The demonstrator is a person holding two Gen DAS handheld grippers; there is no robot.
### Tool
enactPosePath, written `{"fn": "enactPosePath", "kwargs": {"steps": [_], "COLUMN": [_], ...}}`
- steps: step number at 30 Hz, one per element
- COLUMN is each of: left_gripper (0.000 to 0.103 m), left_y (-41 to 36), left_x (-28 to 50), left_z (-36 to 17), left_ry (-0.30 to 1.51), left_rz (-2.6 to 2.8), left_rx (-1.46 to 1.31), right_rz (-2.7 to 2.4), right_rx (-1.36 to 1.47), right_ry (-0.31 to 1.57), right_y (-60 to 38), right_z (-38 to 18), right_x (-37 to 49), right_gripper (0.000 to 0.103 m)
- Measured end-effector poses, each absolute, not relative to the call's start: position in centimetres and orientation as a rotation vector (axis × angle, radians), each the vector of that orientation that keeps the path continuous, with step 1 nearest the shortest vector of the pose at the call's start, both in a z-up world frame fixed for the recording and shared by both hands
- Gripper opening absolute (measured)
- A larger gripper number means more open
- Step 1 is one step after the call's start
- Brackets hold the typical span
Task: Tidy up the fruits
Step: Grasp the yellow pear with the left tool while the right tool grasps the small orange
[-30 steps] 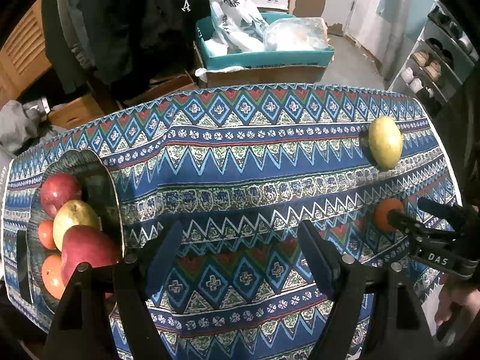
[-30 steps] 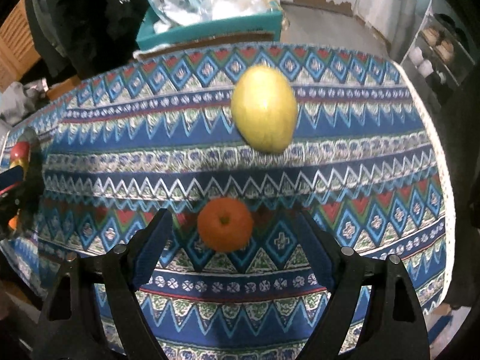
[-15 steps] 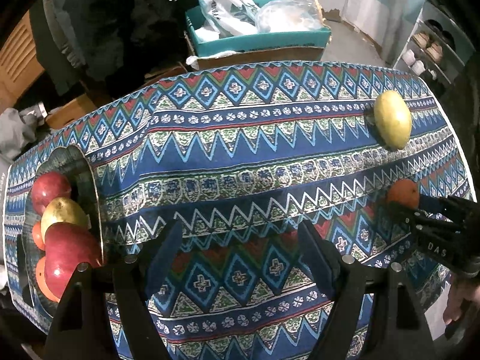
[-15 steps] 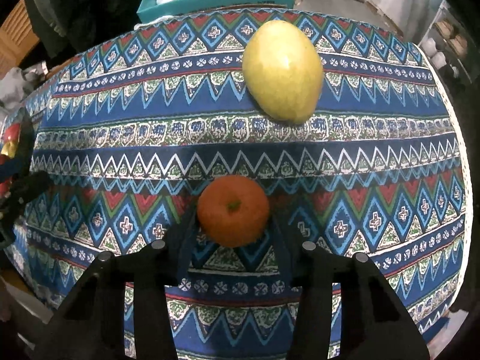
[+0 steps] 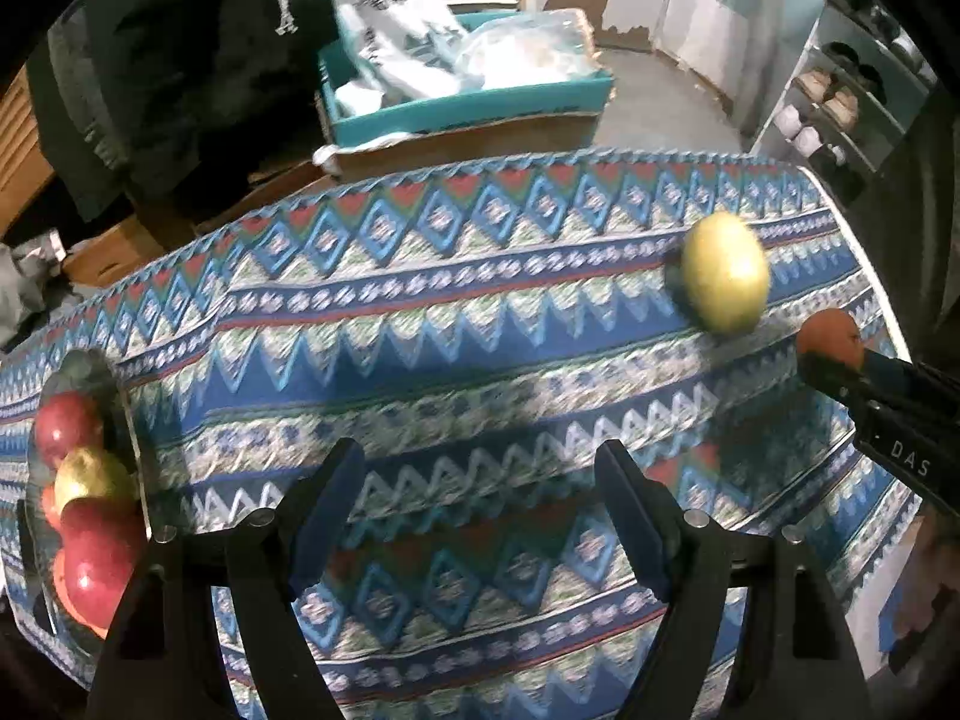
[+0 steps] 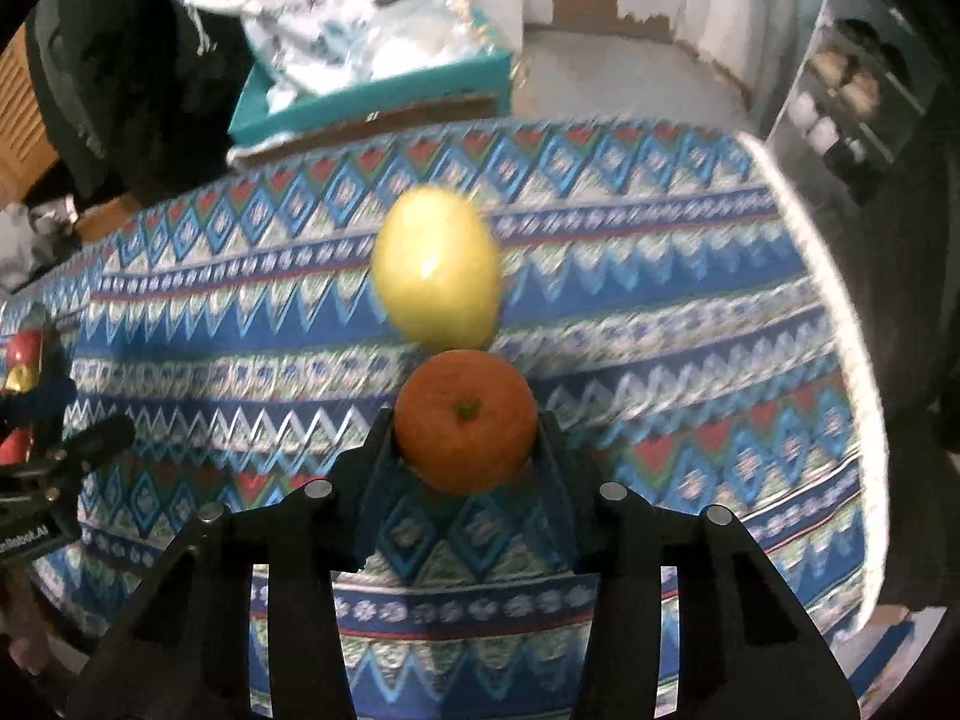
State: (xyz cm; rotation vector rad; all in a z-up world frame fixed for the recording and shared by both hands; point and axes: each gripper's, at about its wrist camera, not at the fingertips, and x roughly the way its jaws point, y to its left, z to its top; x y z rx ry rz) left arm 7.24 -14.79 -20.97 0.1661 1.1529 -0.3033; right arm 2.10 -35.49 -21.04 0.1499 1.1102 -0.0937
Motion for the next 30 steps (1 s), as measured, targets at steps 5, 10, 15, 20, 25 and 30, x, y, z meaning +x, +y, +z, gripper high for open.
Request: {"fn": "enactPosePath", "kwargs": {"steps": [5,10,15,20,25,30], "left_gripper": [0.08,0.08,0.08,0.08,0.08,0.08], "left_y": [-17.7,-20.6,-23.4,-26.2,-27.7,-28.7], "left_x": [8.2,9.3,10.2,10.7,11.6,12.3], "left_z": [-20.2,-20.2,-20.7,-21.3,-21.8,-22.3], "left_ry": [1.137,1.131,1.146,1.142,1.154,1.177], "left_rz": [-0.342,-0.374,-0.399,-0.408,-0.408,-0.417], "left_rx": [0.187,0.192,0.189,0.21,0.183,0.13], "right_rz": [-0.128,-0.144,-0.168,-0.187,-0.207,-0.225], "right_rx": [0.127,0.112,0.127,0.137,0.107,0.094], "right_ry": [1.078,1.068,1.065,1.052,1.046,1.048], "right_y": [-37.8,-39.3,-41.4,-42.8,-43.2,-43.4], "right_z": [-19.7,-19.6,-19.6,-19.5,-19.6,-19.7], "right_x": [3.1,4.7,5.3,5.7,6.1,6.1], "right_gripper": [0.044,0.044,0.044,0.044,0.044,0.044]}}
